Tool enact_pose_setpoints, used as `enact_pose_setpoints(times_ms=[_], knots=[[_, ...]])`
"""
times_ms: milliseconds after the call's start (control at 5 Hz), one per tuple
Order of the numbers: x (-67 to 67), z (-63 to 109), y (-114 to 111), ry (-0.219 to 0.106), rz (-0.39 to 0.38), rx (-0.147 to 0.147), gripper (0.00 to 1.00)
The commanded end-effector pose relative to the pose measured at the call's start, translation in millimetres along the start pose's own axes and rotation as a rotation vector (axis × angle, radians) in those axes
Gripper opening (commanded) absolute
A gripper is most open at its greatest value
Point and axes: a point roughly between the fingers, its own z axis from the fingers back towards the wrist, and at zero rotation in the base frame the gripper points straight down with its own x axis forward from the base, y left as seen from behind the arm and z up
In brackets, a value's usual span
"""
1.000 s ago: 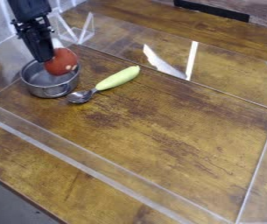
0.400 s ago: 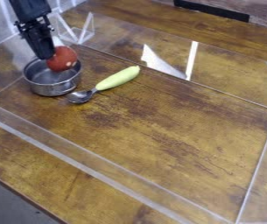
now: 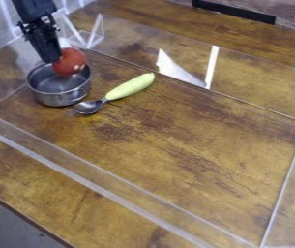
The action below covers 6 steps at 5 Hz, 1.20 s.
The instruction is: Put the mushroom in the silver pot
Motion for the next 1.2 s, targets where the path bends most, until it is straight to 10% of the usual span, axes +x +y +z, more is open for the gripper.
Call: enact_pose_setpoints(times_ms=[0, 1000], knots=[[-0.1, 25.9, 4.8, -0.063, -0.003, 0.035, 0.00], [1.8, 27.4, 7.9, -0.072, 0.014, 0.008, 0.00]])
